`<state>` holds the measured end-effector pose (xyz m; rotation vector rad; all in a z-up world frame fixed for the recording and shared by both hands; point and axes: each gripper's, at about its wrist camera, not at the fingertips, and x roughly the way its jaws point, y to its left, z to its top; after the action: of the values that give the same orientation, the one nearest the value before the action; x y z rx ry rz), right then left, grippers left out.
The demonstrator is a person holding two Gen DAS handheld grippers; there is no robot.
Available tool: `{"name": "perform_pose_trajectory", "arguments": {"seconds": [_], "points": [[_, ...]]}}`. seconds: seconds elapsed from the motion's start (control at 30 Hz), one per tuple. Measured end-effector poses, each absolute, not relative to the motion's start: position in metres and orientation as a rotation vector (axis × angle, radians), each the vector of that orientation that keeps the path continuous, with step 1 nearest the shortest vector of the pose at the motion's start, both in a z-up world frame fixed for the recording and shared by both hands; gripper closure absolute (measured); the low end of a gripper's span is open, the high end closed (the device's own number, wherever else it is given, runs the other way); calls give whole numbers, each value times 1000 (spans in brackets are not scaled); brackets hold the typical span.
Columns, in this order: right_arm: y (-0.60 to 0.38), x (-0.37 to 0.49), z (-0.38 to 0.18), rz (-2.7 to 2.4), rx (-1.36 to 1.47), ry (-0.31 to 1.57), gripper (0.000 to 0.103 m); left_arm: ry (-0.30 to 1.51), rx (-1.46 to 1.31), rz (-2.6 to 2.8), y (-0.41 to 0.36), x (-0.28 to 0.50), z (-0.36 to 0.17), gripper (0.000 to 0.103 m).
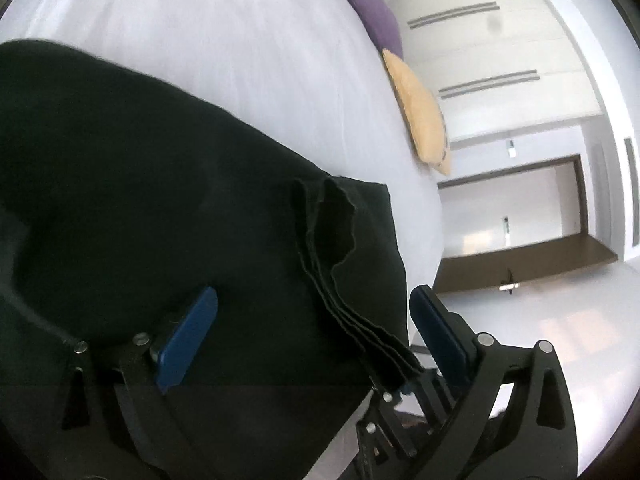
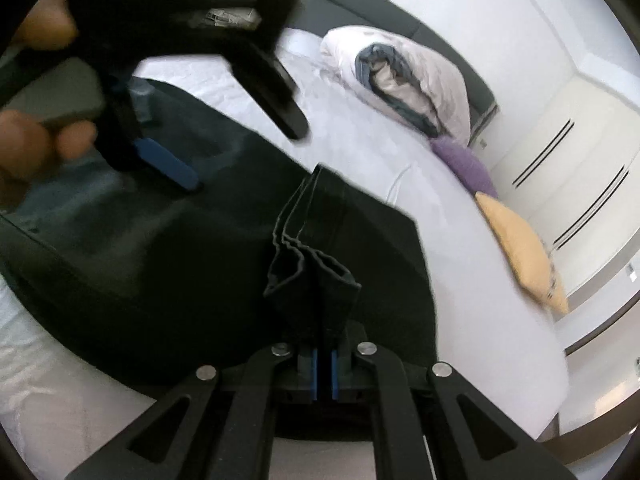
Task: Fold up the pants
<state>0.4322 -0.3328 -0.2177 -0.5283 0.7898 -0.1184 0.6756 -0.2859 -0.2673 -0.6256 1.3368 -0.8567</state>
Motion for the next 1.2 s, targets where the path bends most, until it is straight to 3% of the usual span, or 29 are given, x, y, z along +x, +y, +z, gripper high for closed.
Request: {"name": "perform_pose_trajectory", "arguments": {"seconds": [0.2, 0.3, 0.37, 0.43, 0.57, 0.87, 1.2], "points": [[-308, 423, -206, -106, -577, 749, 98, 1368, -602, -854, -292, 672, -268, 5], [-295, 420, -204, -91, -585, 743, 98, 1357, -607, -864, -291, 671, -265, 11], [-288, 418, -204, -80, -584, 741, 98, 1363, -595, -875, -290, 671, -264, 49], [-283, 419, -203, -75, -587, 743, 98, 1389, -552, -858, -288, 672, -267, 76], [-272, 419, -201, -59, -599, 742, 98, 1386, -512, -843, -275, 673, -265, 95], [-237, 426, -195, 13, -633, 712, 98, 1319, -358, -855, -236, 681, -234, 97], [-190, 438, -223, 124, -691, 748, 98, 1346, -312, -787, -187, 687, -252, 97]]}}
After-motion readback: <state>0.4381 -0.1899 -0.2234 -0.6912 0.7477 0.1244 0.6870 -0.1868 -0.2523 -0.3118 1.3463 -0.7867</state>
